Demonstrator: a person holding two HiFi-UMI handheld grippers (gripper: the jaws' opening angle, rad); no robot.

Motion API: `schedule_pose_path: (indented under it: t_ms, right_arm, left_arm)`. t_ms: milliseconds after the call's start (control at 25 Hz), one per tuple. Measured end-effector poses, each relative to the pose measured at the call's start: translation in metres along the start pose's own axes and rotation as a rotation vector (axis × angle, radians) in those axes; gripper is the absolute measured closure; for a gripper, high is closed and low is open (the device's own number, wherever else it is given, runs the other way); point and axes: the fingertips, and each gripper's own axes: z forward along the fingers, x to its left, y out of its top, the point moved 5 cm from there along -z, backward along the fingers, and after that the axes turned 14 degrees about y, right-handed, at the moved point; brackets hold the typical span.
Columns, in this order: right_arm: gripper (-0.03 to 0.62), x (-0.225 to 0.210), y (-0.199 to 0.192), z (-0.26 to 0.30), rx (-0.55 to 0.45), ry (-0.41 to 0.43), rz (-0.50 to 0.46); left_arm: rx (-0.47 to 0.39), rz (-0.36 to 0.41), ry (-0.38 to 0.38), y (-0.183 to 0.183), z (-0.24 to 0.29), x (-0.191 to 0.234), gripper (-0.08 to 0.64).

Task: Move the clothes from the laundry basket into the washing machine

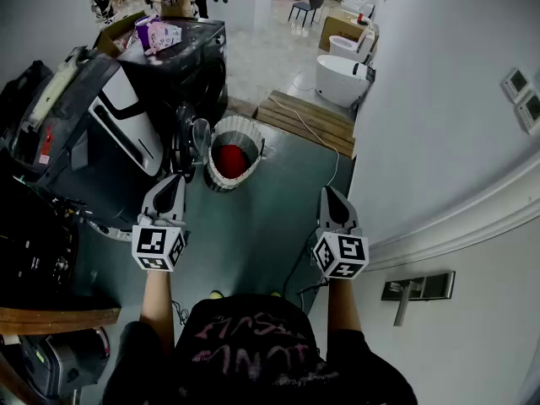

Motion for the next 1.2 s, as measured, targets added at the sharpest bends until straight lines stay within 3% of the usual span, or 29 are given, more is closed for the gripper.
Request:
schedule_pose_path:
  t_ms: [720, 920, 1200]
  right_arm:
    - [0.588, 0.011, 0.000, 0.004, -0.030, 0.002, 0.008]
    - [0.518, 0.010, -0.005, 0.003, -0.014, 0.010, 0.017]
    - [0.414, 0.009, -0.008, 0.002, 0.005, 0.026, 0.034]
  left_arm:
    - [0.013, -0.021, 0.010, -0.004, -0.003, 0.004, 0.548]
    - [0.013, -0.021, 0.004, -0.004, -0.004, 0.002, 0.544]
    - [0.019, -0.004, -0.017, -0.004, -0.004, -0.003, 0.403]
